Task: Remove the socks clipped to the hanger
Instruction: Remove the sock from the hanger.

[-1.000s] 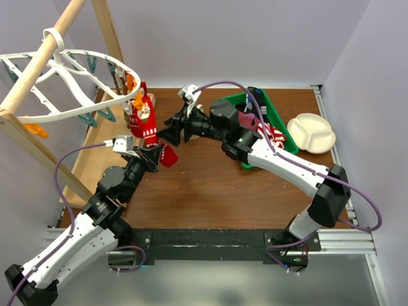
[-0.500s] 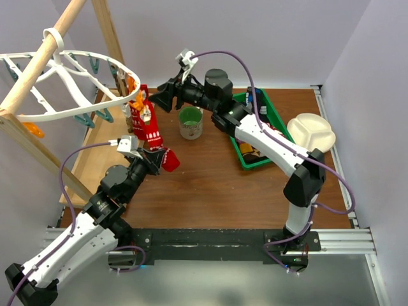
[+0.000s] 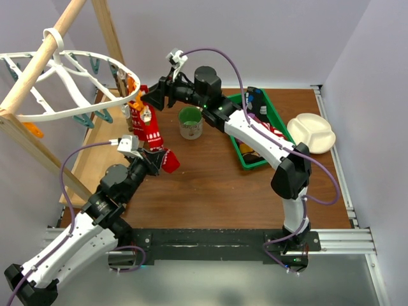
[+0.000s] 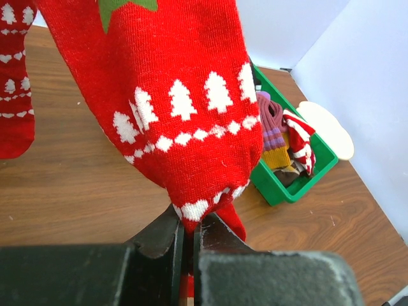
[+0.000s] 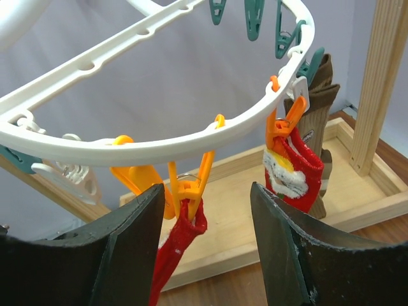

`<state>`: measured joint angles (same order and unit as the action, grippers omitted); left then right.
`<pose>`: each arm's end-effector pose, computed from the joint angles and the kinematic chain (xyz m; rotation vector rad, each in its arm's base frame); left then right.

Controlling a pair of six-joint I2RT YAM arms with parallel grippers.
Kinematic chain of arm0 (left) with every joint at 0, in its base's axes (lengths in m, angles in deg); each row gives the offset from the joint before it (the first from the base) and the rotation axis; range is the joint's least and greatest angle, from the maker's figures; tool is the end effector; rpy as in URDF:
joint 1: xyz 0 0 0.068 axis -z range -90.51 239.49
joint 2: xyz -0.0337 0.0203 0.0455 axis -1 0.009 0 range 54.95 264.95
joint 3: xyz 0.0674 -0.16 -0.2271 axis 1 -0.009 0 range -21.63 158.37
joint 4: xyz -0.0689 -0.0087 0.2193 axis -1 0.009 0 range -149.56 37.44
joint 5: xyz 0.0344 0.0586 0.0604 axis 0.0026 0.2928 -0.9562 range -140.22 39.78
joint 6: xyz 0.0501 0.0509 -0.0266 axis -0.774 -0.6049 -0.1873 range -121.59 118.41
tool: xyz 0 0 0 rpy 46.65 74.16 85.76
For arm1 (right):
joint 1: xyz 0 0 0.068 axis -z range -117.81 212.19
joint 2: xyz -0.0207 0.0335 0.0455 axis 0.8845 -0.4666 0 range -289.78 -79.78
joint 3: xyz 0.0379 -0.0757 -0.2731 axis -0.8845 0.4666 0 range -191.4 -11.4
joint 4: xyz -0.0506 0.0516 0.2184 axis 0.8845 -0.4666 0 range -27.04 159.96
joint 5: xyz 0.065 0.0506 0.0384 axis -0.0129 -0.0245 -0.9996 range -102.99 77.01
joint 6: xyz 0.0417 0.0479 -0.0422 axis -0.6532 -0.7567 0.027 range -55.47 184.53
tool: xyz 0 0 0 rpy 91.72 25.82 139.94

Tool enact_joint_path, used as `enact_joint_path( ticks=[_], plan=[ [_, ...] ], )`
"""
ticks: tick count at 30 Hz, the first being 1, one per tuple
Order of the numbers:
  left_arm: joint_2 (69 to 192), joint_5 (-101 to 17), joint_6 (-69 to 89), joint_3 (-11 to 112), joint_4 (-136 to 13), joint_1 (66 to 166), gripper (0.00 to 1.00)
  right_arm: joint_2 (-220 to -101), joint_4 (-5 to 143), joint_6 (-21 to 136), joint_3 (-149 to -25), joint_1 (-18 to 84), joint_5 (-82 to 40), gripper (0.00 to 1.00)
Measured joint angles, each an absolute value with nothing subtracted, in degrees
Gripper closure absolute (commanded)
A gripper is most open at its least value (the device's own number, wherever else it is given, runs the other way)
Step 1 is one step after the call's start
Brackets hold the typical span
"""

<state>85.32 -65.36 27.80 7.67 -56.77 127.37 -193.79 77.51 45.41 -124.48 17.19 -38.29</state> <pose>0.1121 -0.0659 0.3007 -0.0830 1.6778 -0.6789 0.3174 0.3565 0.4388 -0.7242 1.4163 1.2126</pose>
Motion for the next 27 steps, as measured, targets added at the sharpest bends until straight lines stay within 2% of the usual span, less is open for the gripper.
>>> enact_joint_path(
  ticks=[15,27],
  plan=[
    [85.38,-65.16,27.78,8.17,-56.6,127.37,1.0,-197.4,77.49,43.95,-128.83,16.41,-38.53,0.42],
    [85.86,-64.94,27.78,8.26,-56.62,127.37,1.0,-197.75,82.12,40.39,-127.74,15.56,-38.05,0.49]
  ],
)
